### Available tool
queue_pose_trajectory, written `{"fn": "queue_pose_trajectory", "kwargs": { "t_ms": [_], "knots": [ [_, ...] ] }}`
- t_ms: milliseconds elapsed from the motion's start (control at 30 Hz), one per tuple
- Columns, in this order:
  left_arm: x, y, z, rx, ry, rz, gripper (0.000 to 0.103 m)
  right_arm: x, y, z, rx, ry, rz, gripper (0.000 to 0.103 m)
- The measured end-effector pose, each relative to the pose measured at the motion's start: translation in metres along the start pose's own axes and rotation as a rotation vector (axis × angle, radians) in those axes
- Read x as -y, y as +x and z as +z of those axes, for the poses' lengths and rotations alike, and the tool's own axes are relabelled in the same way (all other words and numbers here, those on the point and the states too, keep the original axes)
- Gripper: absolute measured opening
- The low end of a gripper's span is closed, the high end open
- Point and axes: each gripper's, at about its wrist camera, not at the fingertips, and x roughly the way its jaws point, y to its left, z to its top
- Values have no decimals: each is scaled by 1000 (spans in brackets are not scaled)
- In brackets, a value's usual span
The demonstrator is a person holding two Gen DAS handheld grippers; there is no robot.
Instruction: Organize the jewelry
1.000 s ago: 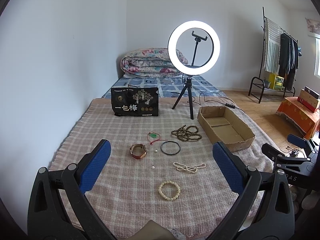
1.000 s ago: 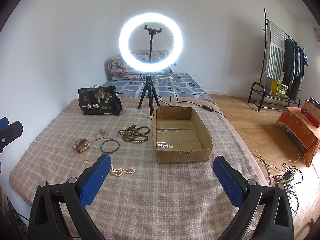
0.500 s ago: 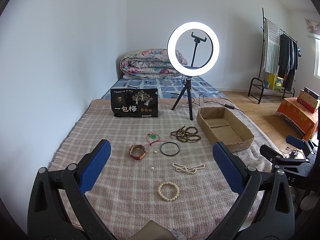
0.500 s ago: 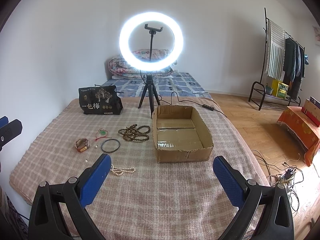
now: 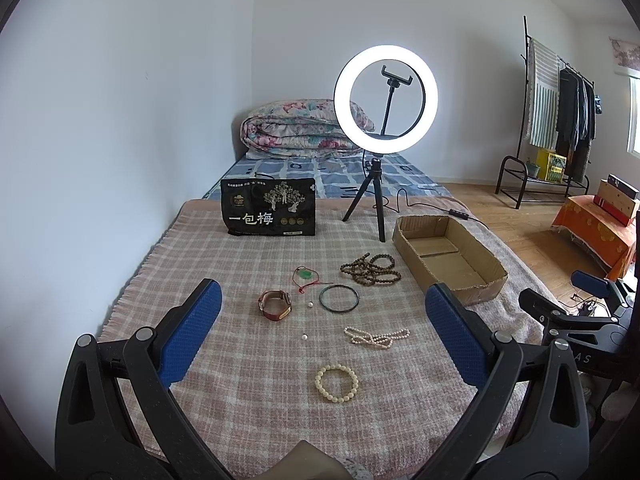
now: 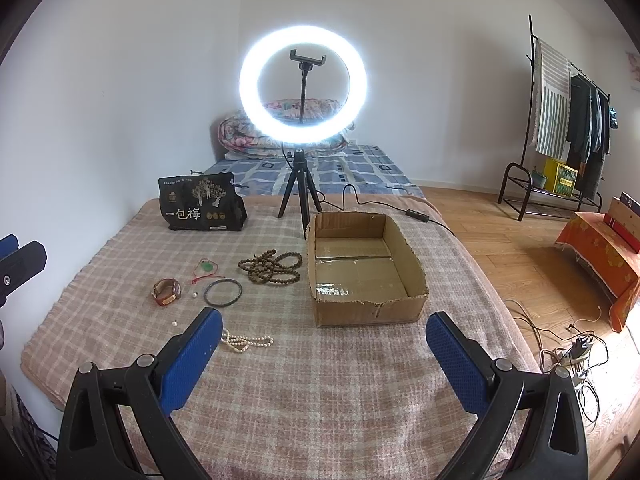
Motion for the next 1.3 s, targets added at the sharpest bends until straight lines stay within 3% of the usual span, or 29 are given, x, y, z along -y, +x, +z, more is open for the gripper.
{"fn": "queue_pose_trajectory", "kwargs": {
  "t_ms": [933, 1133, 1300],
  "knots": [
    [-7, 1, 6, -8, -3, 25, 103, -3, 0, 3, 4, 13, 16, 103],
    [-30, 13, 13, -54, -25, 58, 103, -5, -1, 9, 10, 24, 50, 103],
    [-51, 20, 34, -100, -45, 40, 103, -10, 2, 16, -1, 5, 83, 103]
  ]
}}
